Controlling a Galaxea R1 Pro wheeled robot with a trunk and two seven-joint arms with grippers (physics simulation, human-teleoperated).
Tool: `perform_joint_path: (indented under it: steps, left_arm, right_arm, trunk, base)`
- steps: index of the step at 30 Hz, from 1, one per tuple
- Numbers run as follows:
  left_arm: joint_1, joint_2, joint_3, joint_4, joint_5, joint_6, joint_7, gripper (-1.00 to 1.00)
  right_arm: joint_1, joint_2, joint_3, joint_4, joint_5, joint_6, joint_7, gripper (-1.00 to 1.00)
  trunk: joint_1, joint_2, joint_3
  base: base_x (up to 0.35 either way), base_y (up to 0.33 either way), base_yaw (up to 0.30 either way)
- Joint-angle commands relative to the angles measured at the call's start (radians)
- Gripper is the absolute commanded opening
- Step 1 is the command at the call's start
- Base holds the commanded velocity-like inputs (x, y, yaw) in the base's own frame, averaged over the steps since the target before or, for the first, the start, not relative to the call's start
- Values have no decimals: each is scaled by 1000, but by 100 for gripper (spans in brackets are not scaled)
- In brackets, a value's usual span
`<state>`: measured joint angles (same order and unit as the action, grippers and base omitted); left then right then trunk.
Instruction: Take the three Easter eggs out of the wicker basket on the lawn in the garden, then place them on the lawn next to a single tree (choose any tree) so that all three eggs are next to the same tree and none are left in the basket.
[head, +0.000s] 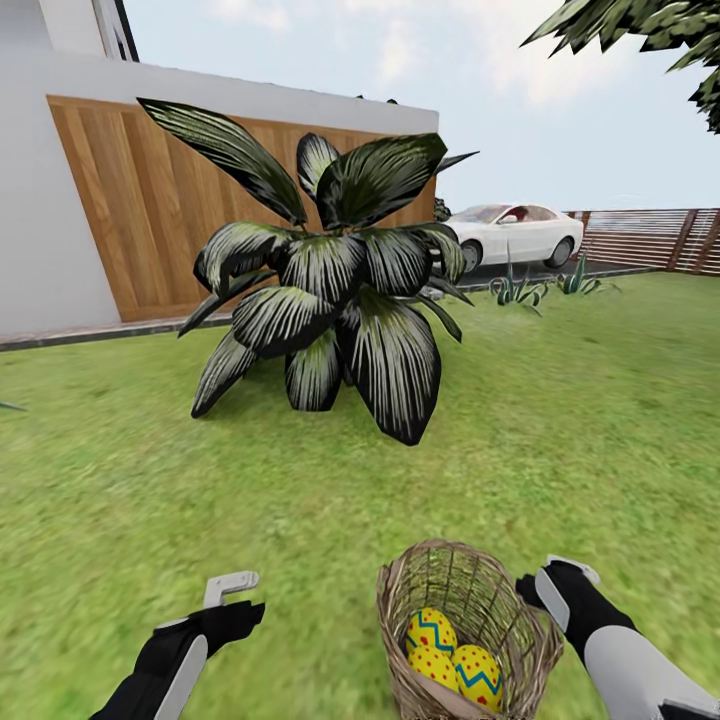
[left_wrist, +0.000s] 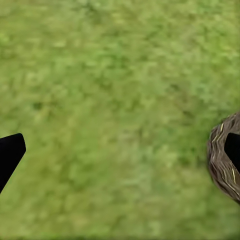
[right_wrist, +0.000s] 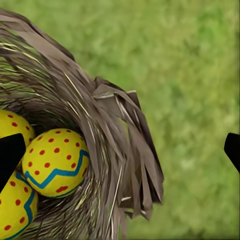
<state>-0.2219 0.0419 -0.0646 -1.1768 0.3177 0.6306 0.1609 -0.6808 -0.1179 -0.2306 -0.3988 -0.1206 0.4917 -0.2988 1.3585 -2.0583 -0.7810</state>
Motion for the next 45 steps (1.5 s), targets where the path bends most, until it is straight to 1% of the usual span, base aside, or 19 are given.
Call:
perform_joint_path:
  steps: [1, 9, 34, 38, 39, 45]
  left_arm:
    - [-1, 1, -3, -1, 11, 3, 9, 100]
    - [-1, 1, -3, -1, 11, 3, 11, 100]
    - [-1, 0, -3, -1, 10, 3, 13, 100]
    - [-1, 0, -3, -1, 11, 3, 13, 100]
    - [-1, 0, -3, -1, 11, 4, 13, 100]
    - [-1, 0, -3, -1, 11, 4, 11, 100]
  right_arm:
    - [-3, 0, 0, 2, -10, 3, -9, 100]
    - [-12, -1, 2, 16, -10, 2, -19, 100]
    - [-14, -3, 2, 18, -10, 4, -20, 100]
    - [-13, -3, 2, 19, -10, 4, -20, 100]
    - [-13, -3, 2, 19, -10, 4, -20, -100]
    - [-13, -4, 2, 19, -10, 5, -20, -100]
  trunk:
    - [4, -8, -4]
    - [34, -64, -29]
    - [130, -239, -108]
    - [130, -239, -108]
    - [130, -239, -108]
    - [130, -239, -108]
  base:
    - [0, 0, 0]
    - [0, 0, 0]
    - [0, 0, 0]
    - [0, 0, 0]
    - [0, 0, 0]
    - [0, 0, 0]
